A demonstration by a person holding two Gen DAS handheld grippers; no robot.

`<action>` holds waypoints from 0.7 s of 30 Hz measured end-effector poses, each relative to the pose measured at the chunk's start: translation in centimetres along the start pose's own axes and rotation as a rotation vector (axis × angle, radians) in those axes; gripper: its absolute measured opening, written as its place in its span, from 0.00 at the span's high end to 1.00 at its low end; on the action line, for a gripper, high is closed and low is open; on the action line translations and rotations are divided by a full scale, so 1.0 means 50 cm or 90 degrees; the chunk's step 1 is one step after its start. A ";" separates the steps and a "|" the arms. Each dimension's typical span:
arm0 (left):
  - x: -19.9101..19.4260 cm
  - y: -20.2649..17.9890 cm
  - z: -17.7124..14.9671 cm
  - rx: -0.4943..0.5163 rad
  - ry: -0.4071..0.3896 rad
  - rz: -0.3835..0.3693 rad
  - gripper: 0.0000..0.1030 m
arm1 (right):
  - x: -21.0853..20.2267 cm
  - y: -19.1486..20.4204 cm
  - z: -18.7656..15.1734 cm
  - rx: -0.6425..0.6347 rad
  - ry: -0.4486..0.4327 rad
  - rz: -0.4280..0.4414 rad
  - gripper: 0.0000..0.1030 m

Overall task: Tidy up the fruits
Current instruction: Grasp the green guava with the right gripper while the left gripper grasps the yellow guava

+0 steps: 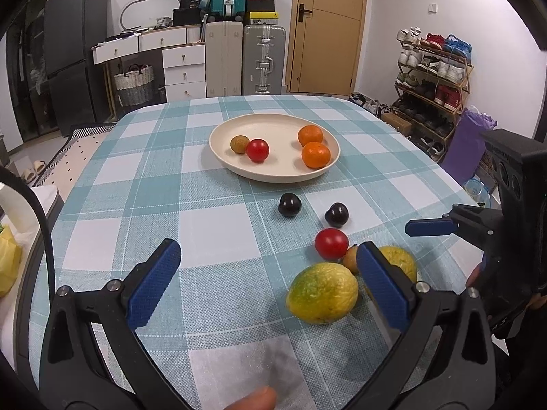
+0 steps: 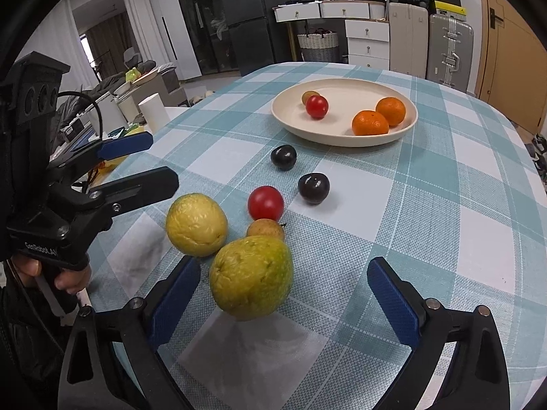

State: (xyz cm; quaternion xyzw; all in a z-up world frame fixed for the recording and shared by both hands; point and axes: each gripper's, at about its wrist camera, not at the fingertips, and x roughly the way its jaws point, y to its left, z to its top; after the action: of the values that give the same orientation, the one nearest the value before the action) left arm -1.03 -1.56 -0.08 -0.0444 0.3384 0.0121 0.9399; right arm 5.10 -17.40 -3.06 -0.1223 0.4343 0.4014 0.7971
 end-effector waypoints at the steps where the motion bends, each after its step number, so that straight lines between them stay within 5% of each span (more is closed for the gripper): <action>1: 0.002 0.000 -0.001 0.001 0.003 -0.002 0.00 | 0.001 0.000 -0.001 -0.002 0.005 0.004 0.07; 6: 0.016 -0.006 -0.008 0.005 0.018 -0.006 0.00 | 0.007 -0.006 -0.004 0.001 0.014 0.024 0.19; 21: 0.041 -0.035 -0.025 0.053 0.066 -0.048 0.11 | 0.013 0.003 -0.012 -0.016 0.029 0.055 0.23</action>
State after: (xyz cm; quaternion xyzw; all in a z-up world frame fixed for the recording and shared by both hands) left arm -0.14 -3.44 -2.19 -0.0189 0.3850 -0.0400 0.9218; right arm 4.82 -17.26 -3.93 -0.1226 0.4524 0.4381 0.7670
